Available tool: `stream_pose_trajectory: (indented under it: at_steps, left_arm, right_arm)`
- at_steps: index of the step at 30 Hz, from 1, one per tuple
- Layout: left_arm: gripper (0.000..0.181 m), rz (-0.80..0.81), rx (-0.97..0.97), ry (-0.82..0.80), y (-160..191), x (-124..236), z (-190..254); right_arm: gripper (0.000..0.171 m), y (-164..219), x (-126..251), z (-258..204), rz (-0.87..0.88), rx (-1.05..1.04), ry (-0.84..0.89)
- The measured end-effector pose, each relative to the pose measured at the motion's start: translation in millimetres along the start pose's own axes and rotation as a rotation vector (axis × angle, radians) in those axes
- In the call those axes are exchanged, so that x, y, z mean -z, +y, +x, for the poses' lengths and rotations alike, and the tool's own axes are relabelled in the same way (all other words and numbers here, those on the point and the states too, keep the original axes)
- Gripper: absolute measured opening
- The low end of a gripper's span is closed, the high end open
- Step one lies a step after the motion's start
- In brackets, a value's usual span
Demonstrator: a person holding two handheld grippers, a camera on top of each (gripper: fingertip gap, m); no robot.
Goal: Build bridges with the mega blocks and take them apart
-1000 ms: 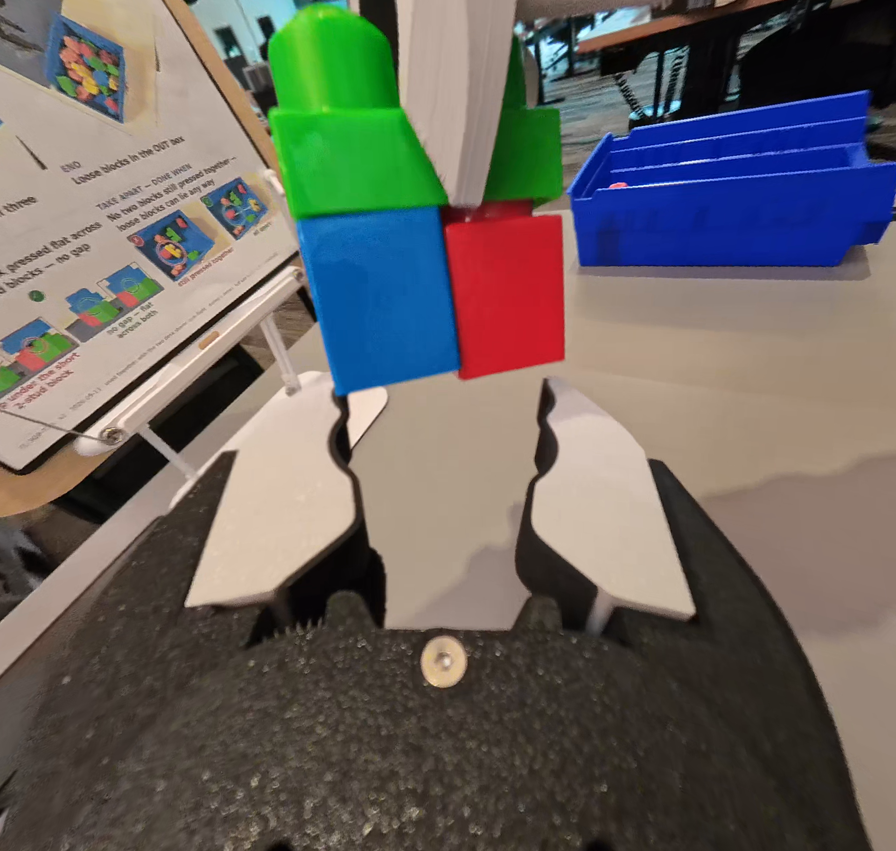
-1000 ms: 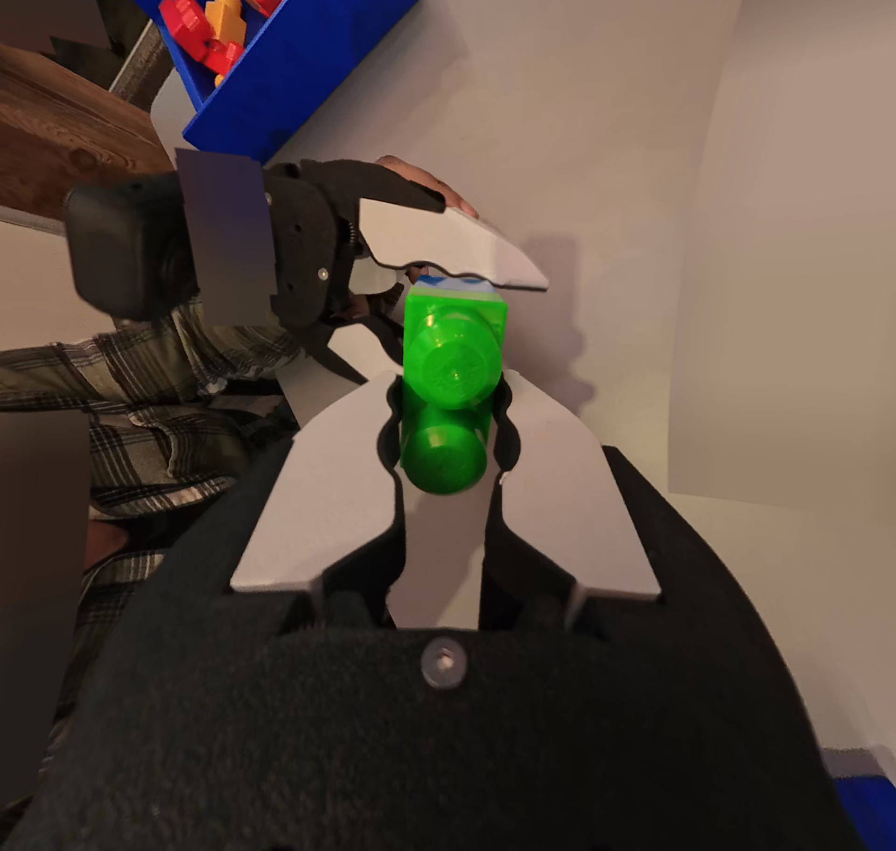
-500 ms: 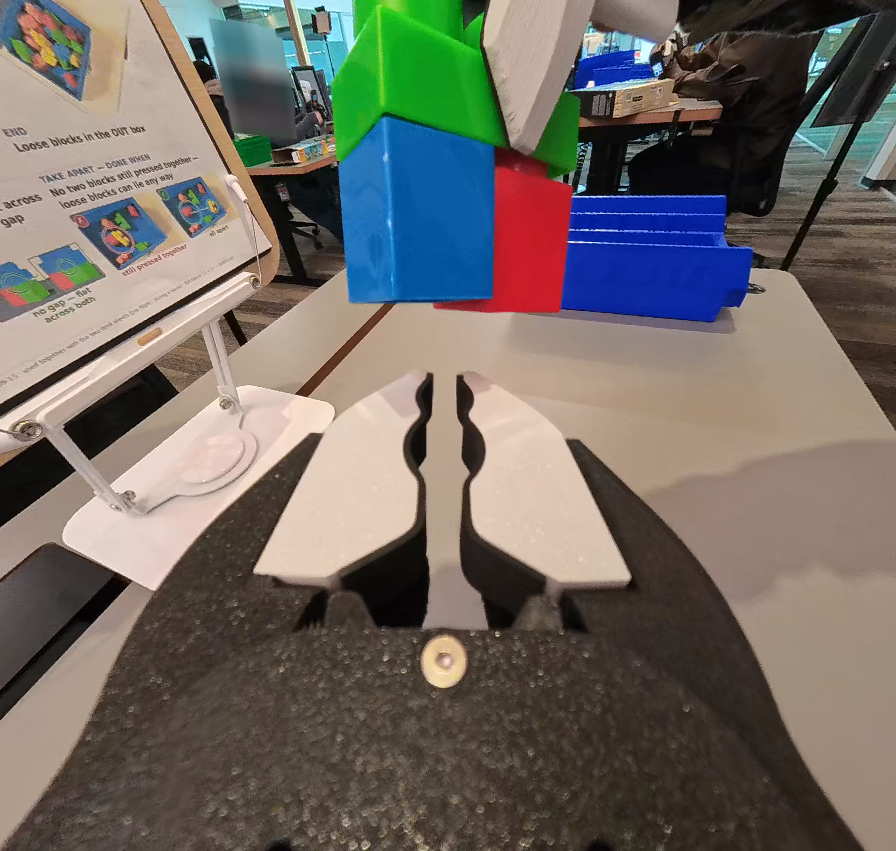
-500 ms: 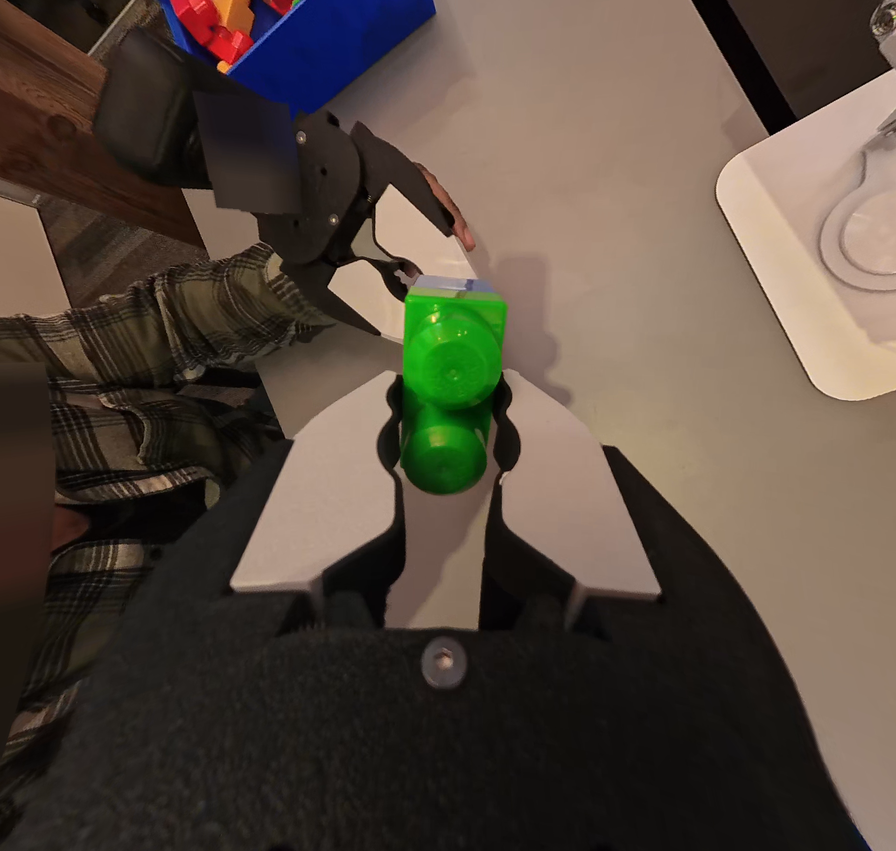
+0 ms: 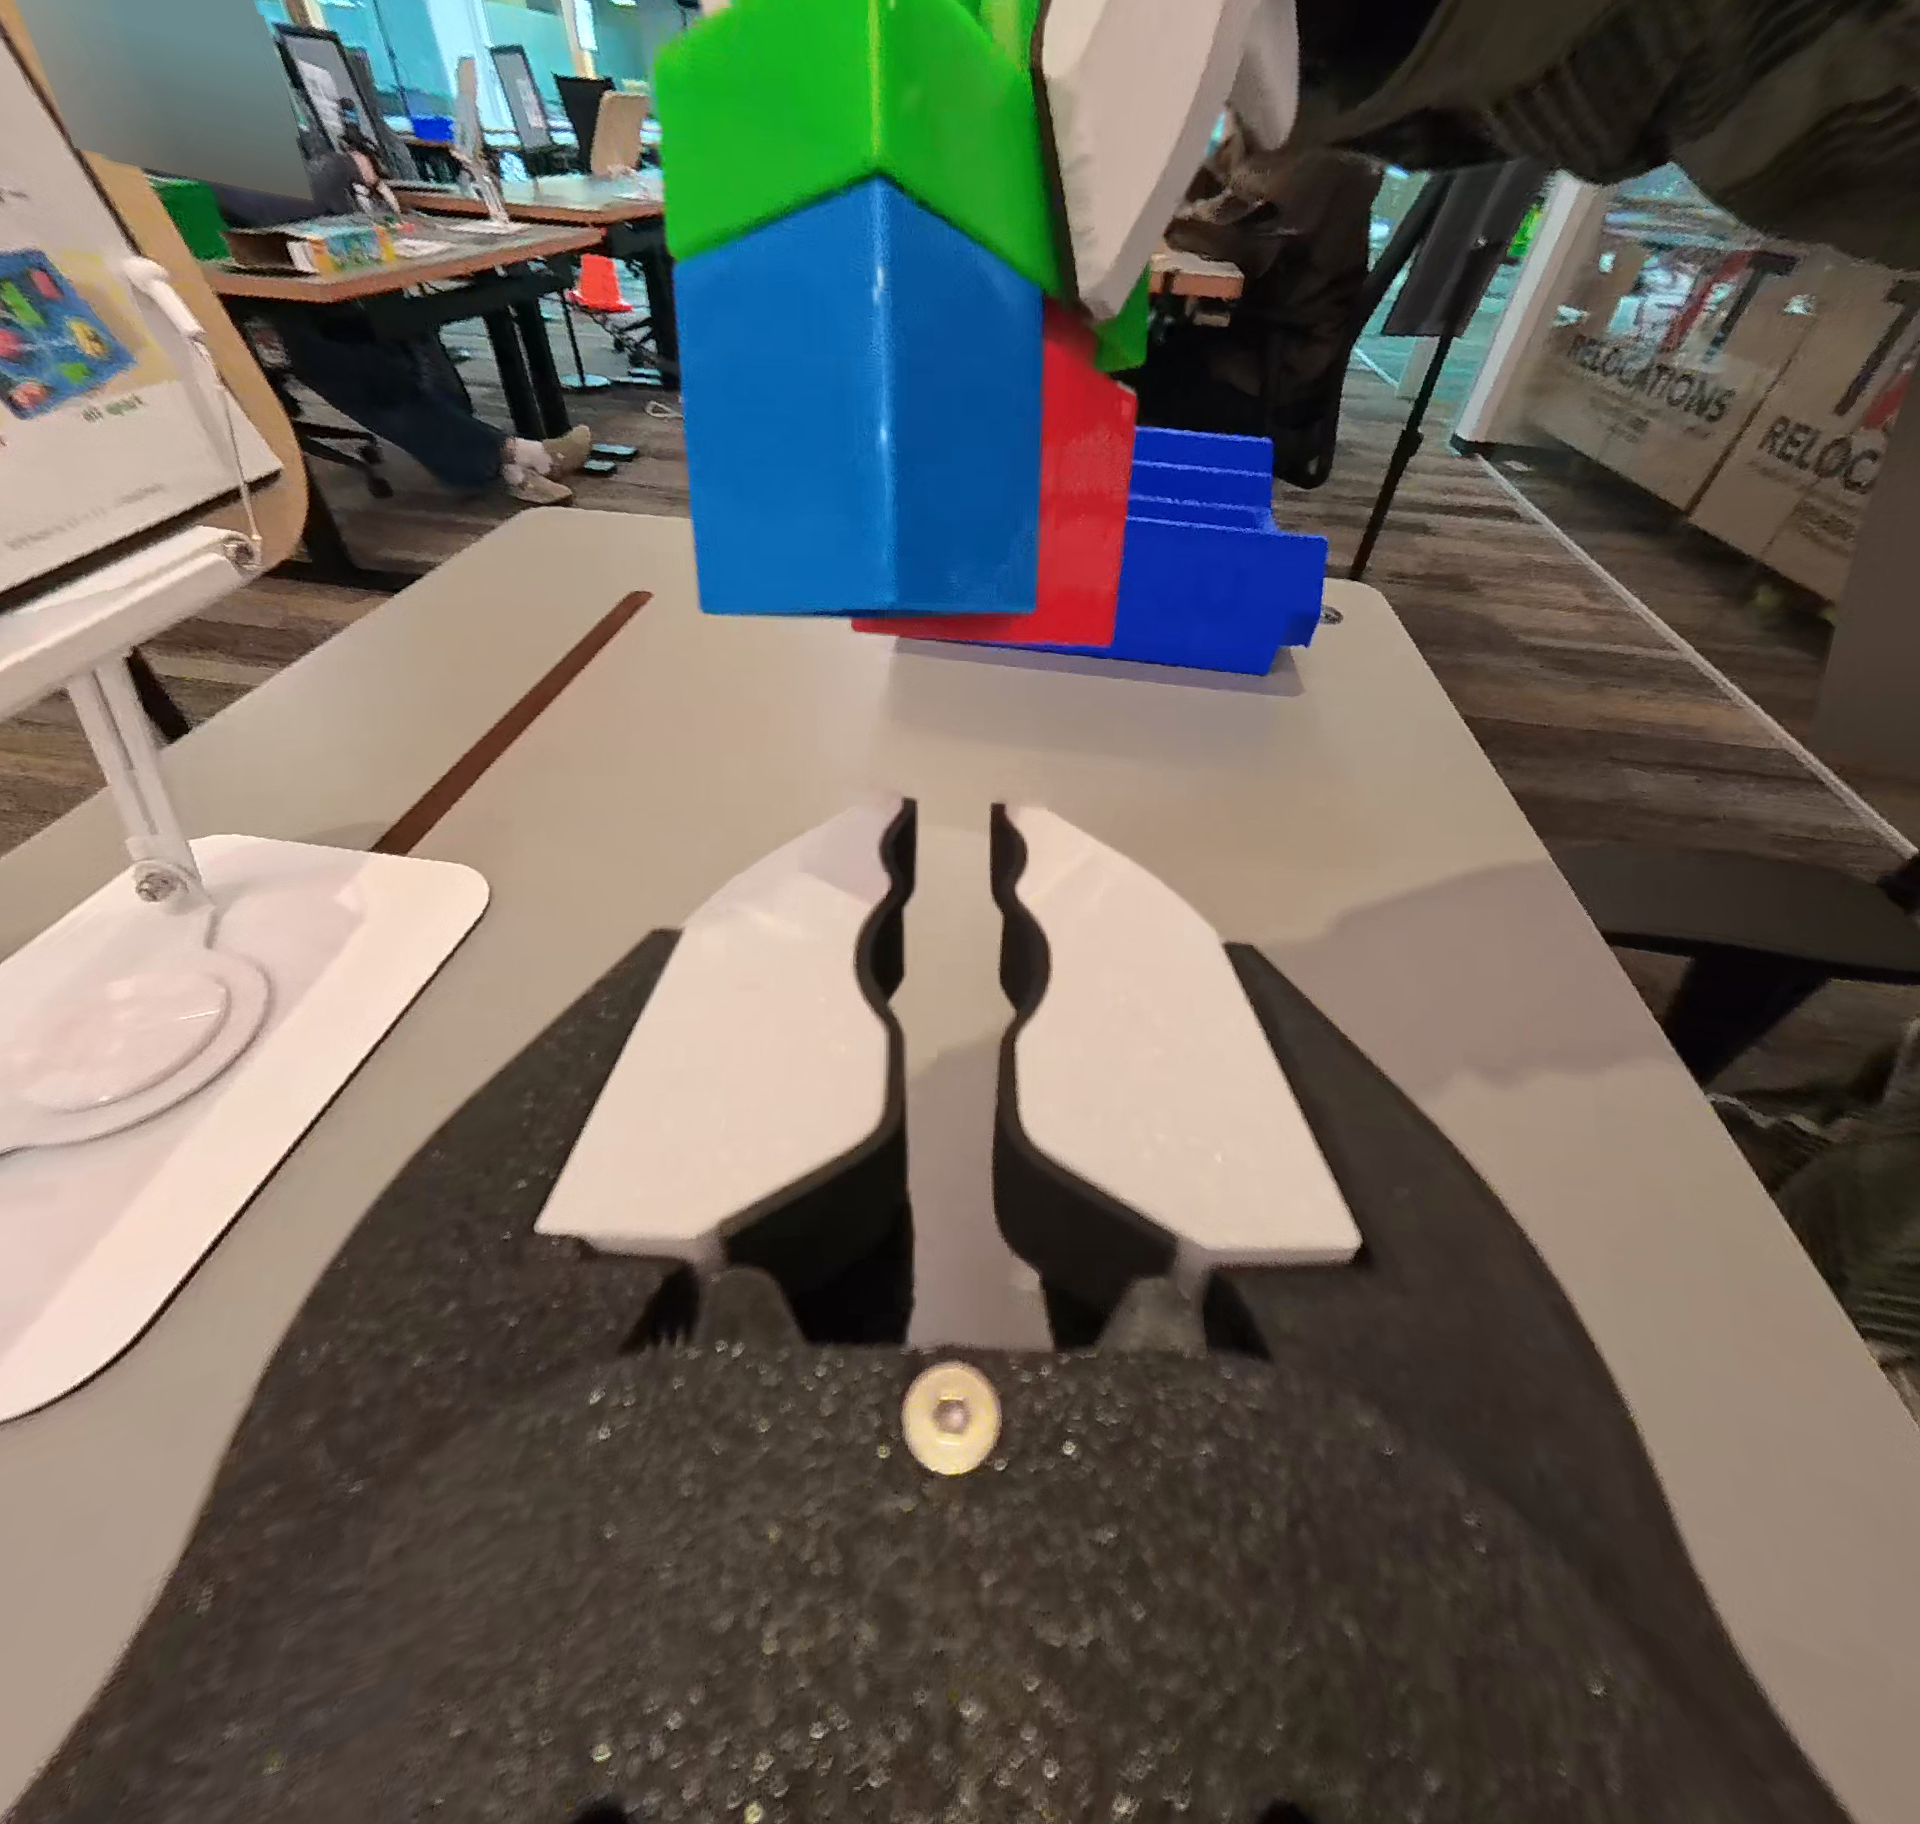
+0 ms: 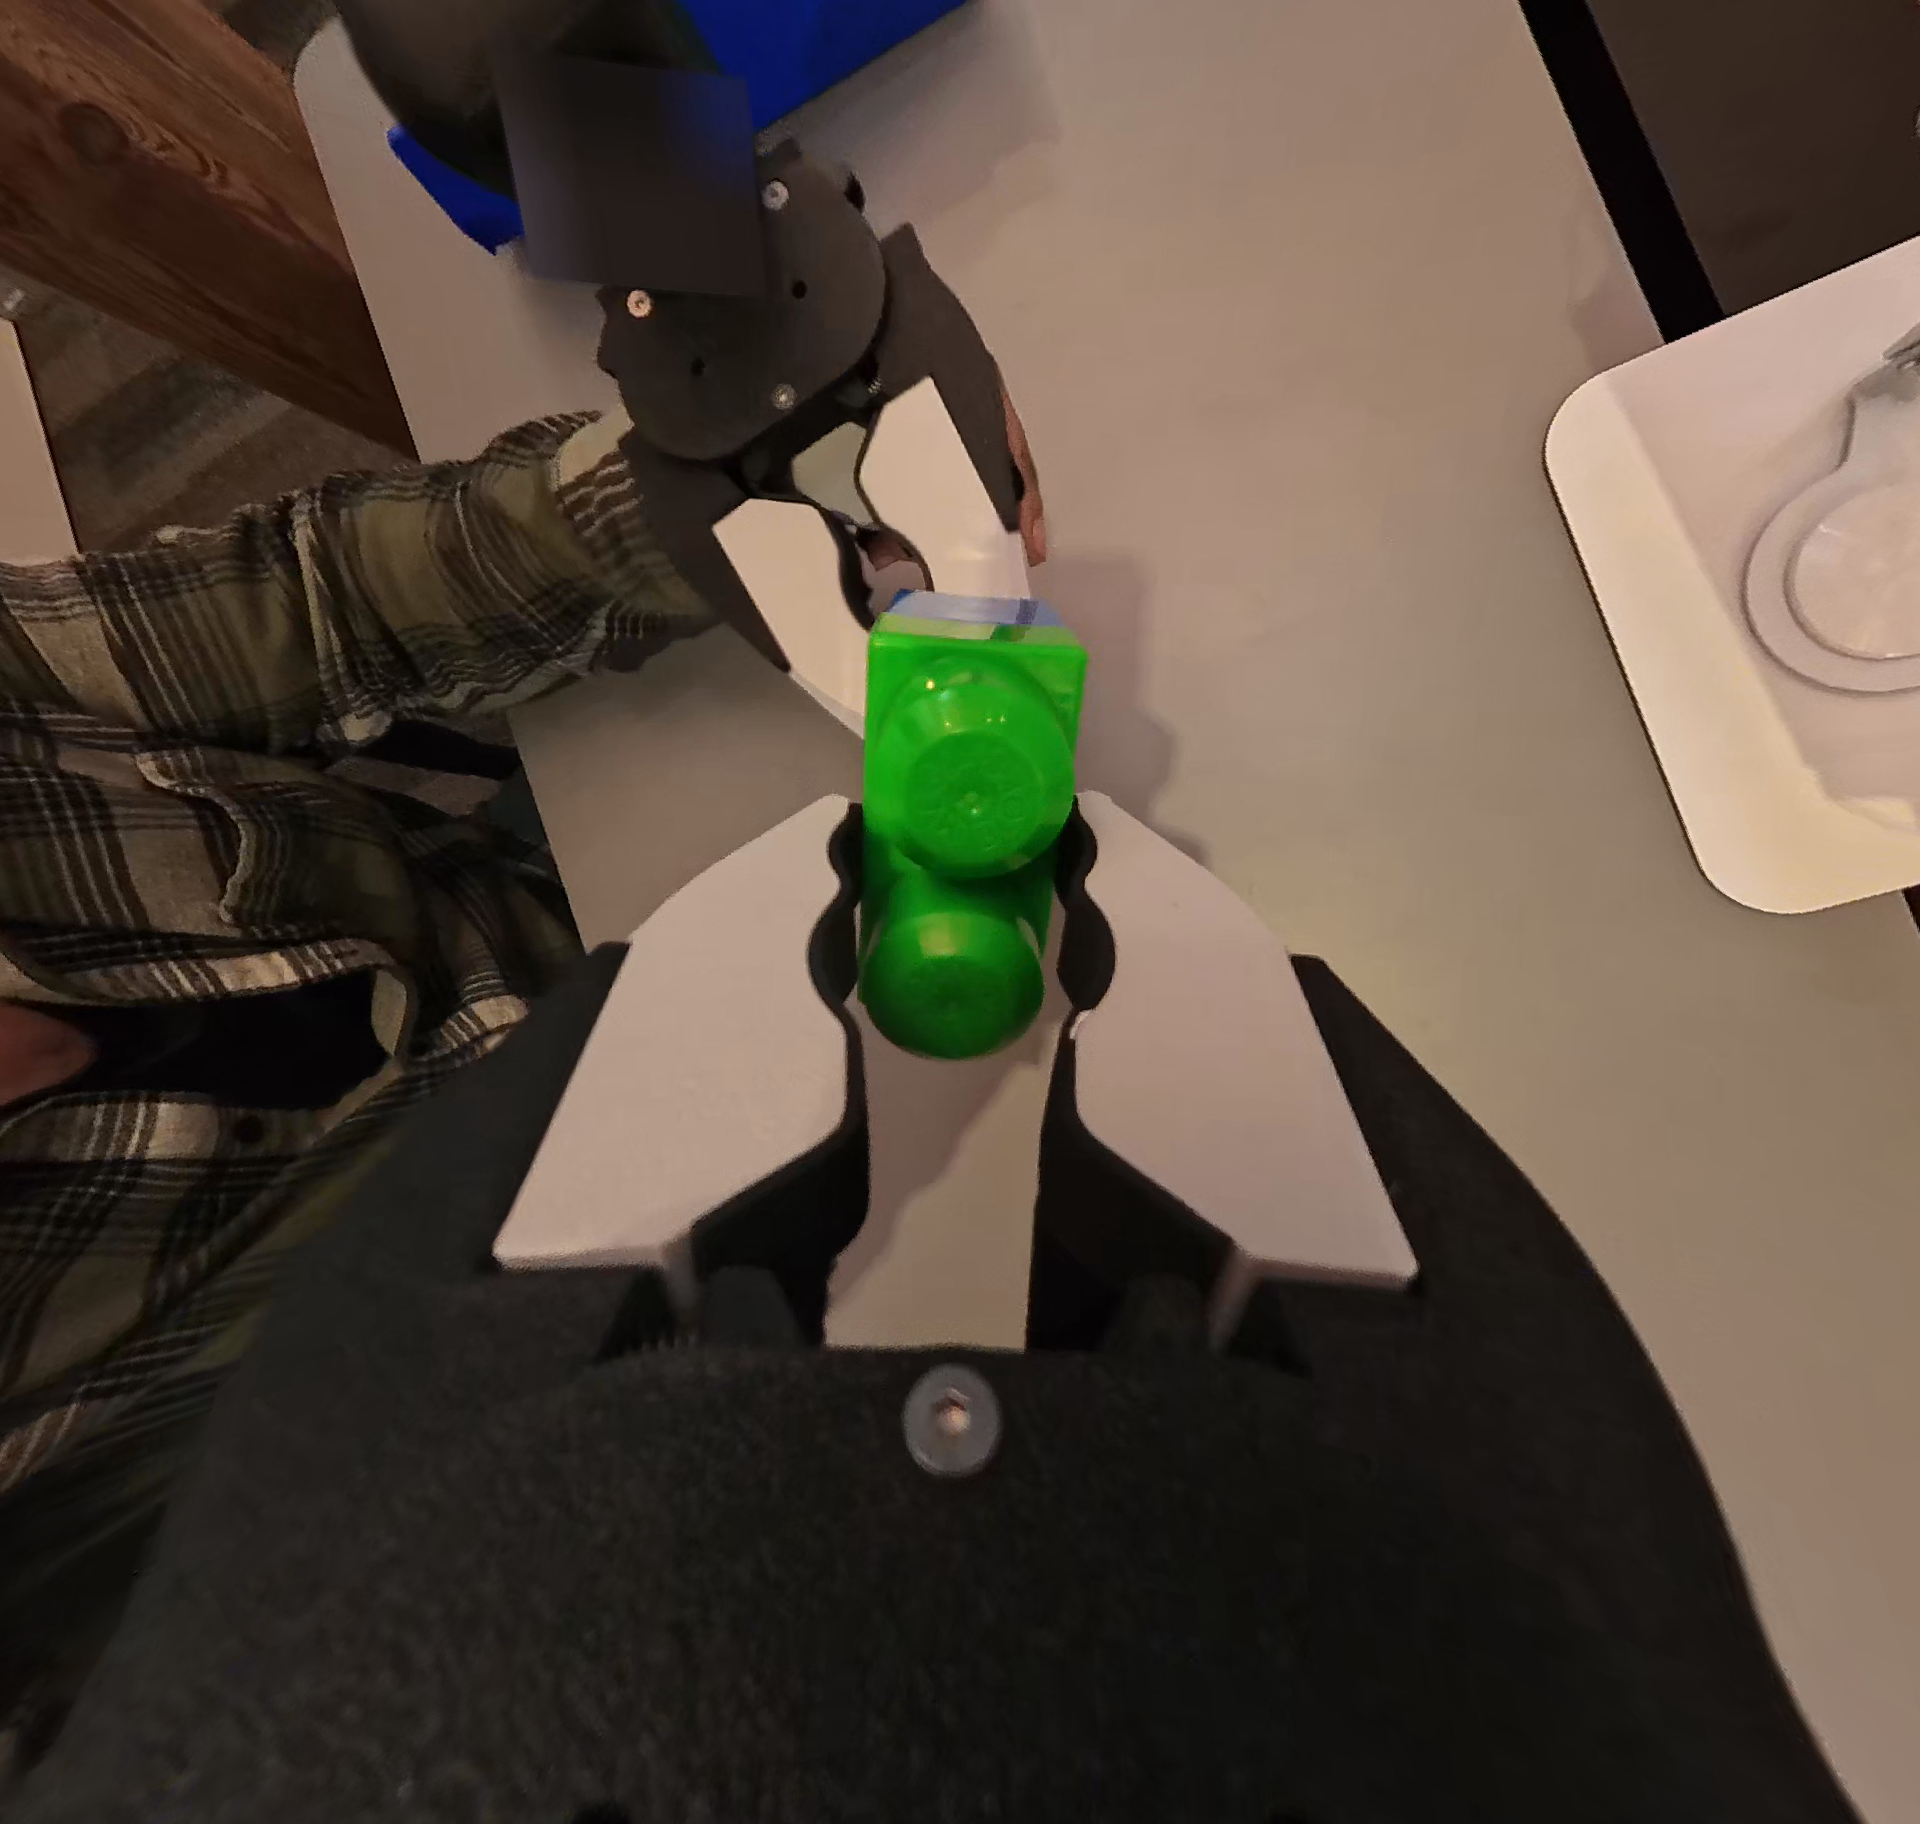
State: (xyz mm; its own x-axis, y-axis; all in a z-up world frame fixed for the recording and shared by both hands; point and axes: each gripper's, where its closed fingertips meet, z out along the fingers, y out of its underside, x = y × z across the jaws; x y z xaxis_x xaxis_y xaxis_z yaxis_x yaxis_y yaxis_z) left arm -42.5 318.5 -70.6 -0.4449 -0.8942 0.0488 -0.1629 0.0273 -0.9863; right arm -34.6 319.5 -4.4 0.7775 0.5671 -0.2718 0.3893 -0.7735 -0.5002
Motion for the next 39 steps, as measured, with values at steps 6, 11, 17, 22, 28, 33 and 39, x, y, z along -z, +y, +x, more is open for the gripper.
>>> stream_pose_trajectory:
  at_steps: [6,11,17,22,28,33,39]
  left_arm:
    - [0.0,-0.015,0.003,0.075,6,-6,10]
    - [0.0,-0.001,0.001,0.141,3,-11,23]
    - [0.0,0.019,0.014,0.206,-3,-8,34]
    - [0.0,0.017,0.02,0.223,-2,-12,39]
    - [0.0,0.061,0.012,0.215,-7,-13,41]
    - [0.0,0.062,-0.02,0.183,-6,-16,41]
    - [0.0,0.002,-0.024,0.166,5,-15,35]
  right_arm:
    - [0.035,0,-6,-11,-0.032,0.109,-0.012]
    - [0.035,2,-14,-20,-0.068,0.174,-0.031]
    - [0.035,4,-21,-21,-0.107,0.197,-0.028]
    - [0.035,6,-25,-26,-0.171,0.225,-0.015]
    - [0.036,2,-25,-33,-0.206,0.265,-0.002]
    - [0.036,7,-26,-34,-0.207,0.269,-0.012]
    - [0.036,14,-34,-26,-0.287,0.303,0.041]
